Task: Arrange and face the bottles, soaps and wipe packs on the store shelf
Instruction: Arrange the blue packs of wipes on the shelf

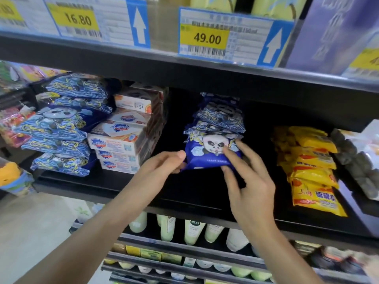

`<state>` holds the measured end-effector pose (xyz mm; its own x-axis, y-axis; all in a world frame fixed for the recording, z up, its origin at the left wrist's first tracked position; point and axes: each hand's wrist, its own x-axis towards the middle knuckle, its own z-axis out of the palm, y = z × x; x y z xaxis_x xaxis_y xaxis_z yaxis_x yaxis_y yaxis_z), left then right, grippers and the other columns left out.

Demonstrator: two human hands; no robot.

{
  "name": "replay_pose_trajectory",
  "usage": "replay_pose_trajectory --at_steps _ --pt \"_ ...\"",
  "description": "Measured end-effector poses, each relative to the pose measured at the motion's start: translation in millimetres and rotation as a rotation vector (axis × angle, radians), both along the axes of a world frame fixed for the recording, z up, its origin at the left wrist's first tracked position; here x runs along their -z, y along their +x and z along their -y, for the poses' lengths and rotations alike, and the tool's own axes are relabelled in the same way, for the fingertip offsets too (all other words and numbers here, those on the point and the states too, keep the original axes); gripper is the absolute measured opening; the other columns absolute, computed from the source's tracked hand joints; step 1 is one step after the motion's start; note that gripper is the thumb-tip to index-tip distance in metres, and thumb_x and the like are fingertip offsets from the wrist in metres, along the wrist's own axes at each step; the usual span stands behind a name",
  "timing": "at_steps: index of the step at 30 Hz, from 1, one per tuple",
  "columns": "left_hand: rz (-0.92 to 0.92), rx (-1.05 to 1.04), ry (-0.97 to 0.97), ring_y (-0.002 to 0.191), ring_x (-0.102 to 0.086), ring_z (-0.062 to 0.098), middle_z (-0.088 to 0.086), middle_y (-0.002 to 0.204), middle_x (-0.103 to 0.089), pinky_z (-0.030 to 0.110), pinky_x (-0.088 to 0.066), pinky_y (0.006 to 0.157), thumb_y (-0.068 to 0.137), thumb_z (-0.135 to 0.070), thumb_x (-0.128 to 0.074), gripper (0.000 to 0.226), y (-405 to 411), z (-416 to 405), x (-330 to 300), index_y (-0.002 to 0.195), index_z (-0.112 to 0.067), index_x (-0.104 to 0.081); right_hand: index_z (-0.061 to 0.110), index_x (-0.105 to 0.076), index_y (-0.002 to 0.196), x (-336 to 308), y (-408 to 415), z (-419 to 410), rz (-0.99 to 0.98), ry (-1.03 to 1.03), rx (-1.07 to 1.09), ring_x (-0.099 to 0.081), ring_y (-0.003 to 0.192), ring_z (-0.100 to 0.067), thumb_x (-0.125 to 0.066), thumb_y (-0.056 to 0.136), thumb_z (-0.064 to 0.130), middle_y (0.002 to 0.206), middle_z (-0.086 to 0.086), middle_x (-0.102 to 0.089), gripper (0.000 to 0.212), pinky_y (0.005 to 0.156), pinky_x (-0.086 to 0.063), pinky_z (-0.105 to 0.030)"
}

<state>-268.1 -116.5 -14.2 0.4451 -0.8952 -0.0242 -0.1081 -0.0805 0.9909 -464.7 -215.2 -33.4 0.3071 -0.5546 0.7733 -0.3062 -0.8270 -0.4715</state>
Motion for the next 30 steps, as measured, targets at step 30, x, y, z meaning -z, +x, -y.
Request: replay_pose_trajectory --at_steps 30 --pt "0.117 0.120 -0.125 0.100 -0.074 0.008 -0.005 0.107 -0.078 0.017 -0.055 0.085 0.075 -0.015 -0.086 0.045 -5 -17 -13 0.113 -0.023 -0.063 0.034 -0.071 0.121 -48 -13 -19 0.058 1.319 -0.464 -0.074 0.093 -0.029 -0.071 0.070 0.071 0.117 0.001 -0.074 0.062 0.063 -0.059 -0.039"
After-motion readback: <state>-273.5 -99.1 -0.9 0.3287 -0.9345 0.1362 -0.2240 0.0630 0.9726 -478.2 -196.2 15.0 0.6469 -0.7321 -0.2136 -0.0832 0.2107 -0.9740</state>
